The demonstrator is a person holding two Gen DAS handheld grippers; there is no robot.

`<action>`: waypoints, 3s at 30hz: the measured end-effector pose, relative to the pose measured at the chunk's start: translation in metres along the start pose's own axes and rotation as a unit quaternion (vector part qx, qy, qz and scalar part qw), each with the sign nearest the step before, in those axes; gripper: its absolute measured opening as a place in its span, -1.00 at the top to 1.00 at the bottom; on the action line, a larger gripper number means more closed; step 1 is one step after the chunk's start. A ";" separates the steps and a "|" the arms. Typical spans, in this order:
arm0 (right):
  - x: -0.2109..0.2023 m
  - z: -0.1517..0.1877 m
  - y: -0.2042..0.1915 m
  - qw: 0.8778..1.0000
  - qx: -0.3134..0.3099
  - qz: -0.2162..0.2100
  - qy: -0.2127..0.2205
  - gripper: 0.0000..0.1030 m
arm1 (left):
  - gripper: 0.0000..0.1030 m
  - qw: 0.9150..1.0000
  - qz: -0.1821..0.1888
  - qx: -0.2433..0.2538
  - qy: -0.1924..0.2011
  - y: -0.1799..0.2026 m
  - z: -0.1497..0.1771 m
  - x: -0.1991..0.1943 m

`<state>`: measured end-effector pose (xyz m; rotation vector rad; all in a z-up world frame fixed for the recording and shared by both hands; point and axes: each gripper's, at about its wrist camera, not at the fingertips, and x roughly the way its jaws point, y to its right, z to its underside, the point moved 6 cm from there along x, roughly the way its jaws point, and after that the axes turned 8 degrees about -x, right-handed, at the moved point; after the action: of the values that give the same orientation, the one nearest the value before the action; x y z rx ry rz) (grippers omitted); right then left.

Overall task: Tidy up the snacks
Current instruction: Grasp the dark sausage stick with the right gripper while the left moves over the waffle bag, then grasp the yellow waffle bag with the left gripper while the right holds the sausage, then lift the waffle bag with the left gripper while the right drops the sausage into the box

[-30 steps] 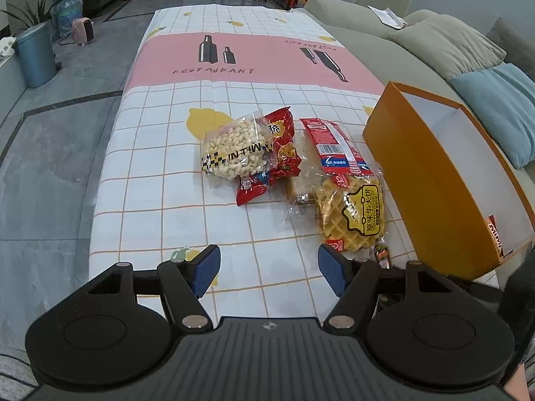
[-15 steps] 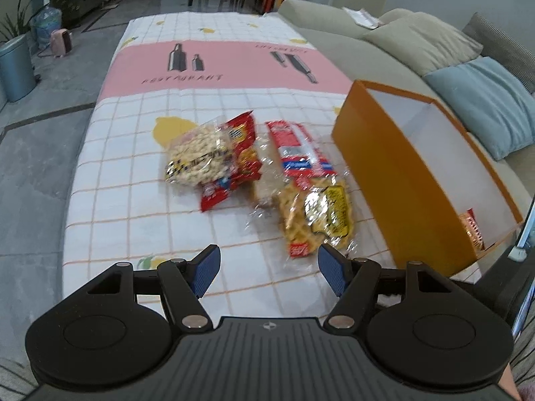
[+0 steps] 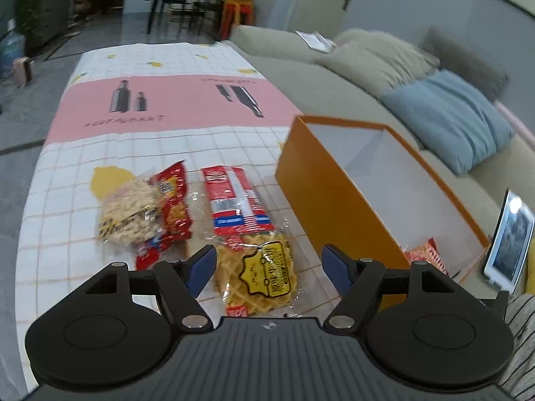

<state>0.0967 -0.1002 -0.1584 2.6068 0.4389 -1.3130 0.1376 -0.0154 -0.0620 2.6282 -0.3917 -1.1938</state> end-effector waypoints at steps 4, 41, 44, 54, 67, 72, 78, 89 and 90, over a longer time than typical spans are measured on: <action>0.003 0.000 0.005 1.000 0.015 -0.021 -0.001 0.58 | -0.64 1.000 -0.030 0.007 -0.001 0.000 -0.005 0.016; -0.008 0.006 0.015 0.997 0.023 -0.076 0.024 0.57 | -0.77 0.976 0.023 -0.060 -0.207 -0.040 0.026 0.098; -0.007 0.005 0.016 0.996 0.026 -0.076 0.024 0.57 | -0.67 0.970 0.112 -0.109 -0.184 -0.062 0.028 0.097; -0.007 0.004 0.017 0.996 0.033 -0.075 0.026 0.57 | 0.36 0.953 0.170 -0.170 -0.185 -0.083 0.031 0.111; -0.004 0.002 0.017 0.997 0.036 -0.066 0.015 0.57 | 0.54 0.982 0.041 -0.063 -0.175 -0.062 0.009 0.037; -0.002 0.004 0.018 0.997 0.039 -0.063 0.014 0.57 | 0.54 0.980 0.040 -0.022 -0.191 -0.046 0.020 0.012; -0.002 0.004 0.018 0.997 0.043 -0.061 0.016 0.57 | 0.54 0.976 0.042 0.008 -0.213 -0.027 0.035 0.014; -0.008 0.008 0.016 0.997 0.040 -0.057 0.020 0.57 | 0.27 0.966 0.023 -0.045 -0.254 -0.040 0.050 0.047; -0.008 0.007 0.016 0.997 0.041 -0.058 0.019 0.57 | 0.27 0.965 0.015 -0.043 -0.260 -0.040 0.053 0.052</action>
<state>0.0924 -0.1187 -0.1557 2.7145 0.5614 -1.3437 0.1365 0.0001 -0.1451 2.1963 -0.4520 -1.8395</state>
